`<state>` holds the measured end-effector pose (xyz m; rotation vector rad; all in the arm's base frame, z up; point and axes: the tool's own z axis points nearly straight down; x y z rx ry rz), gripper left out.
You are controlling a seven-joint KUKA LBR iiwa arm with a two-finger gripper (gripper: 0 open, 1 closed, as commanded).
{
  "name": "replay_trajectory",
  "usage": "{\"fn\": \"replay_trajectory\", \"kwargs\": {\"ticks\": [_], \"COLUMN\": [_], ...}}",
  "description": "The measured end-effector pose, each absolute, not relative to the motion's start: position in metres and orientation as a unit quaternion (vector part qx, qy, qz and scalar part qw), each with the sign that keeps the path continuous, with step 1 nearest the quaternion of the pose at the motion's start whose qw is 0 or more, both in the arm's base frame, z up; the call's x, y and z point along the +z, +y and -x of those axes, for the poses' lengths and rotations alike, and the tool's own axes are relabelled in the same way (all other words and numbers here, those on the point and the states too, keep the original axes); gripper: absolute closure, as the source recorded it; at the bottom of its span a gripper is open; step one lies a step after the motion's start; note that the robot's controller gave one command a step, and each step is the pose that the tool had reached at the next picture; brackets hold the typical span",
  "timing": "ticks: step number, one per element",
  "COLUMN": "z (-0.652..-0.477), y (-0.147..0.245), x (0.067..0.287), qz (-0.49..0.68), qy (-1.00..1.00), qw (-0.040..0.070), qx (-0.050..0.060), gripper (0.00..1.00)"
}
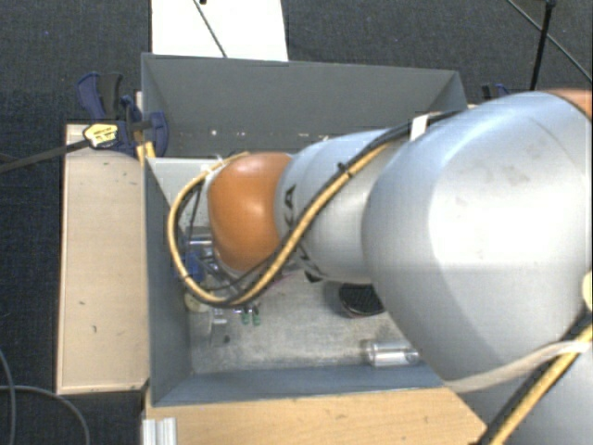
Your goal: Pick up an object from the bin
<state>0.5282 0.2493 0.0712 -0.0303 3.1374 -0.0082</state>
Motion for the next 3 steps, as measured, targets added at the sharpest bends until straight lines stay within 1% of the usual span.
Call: {"fn": "replay_trajectory", "kwargs": {"ticks": [1, 2, 3], "z": [-0.529, -0.5268, -0.5284], "y": [0.2475, 0.2502, 0.2493], "x": [0.071, 0.0697, 0.0709], "qz": [0.008, 0.008, 0.006], "qy": [1.0, 1.0, 1.0], "qw": [0.001, -0.001, 0.001], "qx": [-0.004, -0.002, -0.003], "gripper": [1.0, 0.0, 1.0]}}
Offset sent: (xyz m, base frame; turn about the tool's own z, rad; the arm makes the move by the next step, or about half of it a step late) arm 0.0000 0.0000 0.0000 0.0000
